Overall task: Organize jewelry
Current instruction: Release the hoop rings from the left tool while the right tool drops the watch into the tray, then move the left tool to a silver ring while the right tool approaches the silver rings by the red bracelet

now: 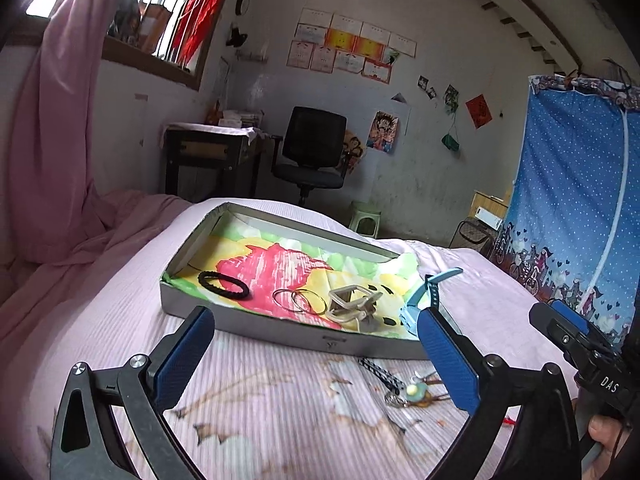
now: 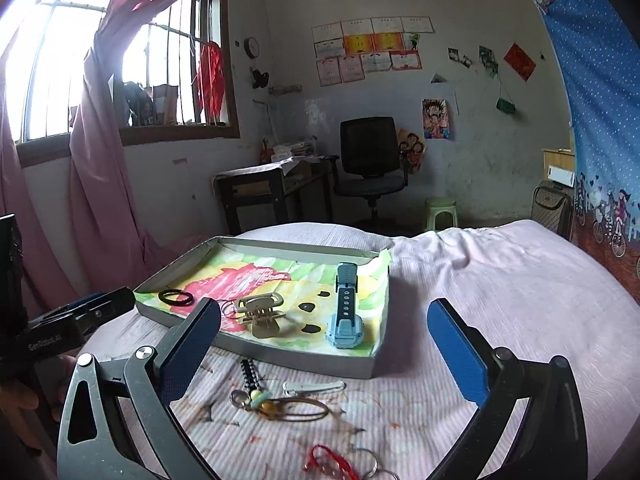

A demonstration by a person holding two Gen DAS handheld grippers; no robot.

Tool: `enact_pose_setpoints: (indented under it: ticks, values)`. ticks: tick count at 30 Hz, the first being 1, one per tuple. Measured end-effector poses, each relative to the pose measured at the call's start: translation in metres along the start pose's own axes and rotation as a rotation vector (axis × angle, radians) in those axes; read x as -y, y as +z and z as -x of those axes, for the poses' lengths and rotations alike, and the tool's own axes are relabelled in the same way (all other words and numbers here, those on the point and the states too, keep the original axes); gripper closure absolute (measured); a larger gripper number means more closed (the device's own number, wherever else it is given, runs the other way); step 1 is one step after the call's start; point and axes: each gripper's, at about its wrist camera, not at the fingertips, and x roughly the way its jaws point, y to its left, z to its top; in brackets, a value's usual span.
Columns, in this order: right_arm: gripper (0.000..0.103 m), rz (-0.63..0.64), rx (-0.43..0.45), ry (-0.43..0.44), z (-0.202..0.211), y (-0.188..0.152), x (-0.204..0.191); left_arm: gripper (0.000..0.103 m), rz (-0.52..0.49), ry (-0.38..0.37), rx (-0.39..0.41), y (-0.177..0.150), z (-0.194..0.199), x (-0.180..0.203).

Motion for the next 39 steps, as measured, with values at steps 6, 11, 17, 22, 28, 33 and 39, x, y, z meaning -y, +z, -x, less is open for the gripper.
enact_pose_setpoints:
  ticks: [6, 11, 17, 22, 28, 33, 39]
  values:
    - [0.001, 0.007, -0.043, -0.01, 0.016, -0.009, 0.007, 0.001, -0.021, -0.007, -0.013, -0.012, 0.012, 0.006]
    - [0.001, 0.002, -0.103, -0.031, 0.023, -0.018, 0.016, 0.001, -0.046, -0.02, -0.065, -0.028, 0.009, 0.01]
    - [0.001, -0.02, -0.228, -0.078, 0.026, -0.032, 0.037, 0.001, -0.068, -0.046, -0.151, -0.039, -0.004, 0.014]
    - [0.001, -0.027, -0.325, -0.089, 0.02, -0.043, 0.047, 0.001, -0.098, -0.066, -0.222, -0.046, -0.017, 0.02]
    - [0.001, -0.041, -0.401, -0.051, 0.003, -0.053, 0.049, 0.001, -0.109, -0.086, -0.313, -0.05, -0.034, 0.022]
    - [0.002, -0.078, -0.474, -0.001, -0.016, -0.062, 0.048, 0.002, -0.169, -0.113, -0.366, -0.051, -0.048, 0.033]
    - [0.012, -0.068, -0.516, 0.039, -0.029, -0.069, 0.04, 0.024, -0.22, -0.163, -0.426, -0.05, -0.067, 0.044]
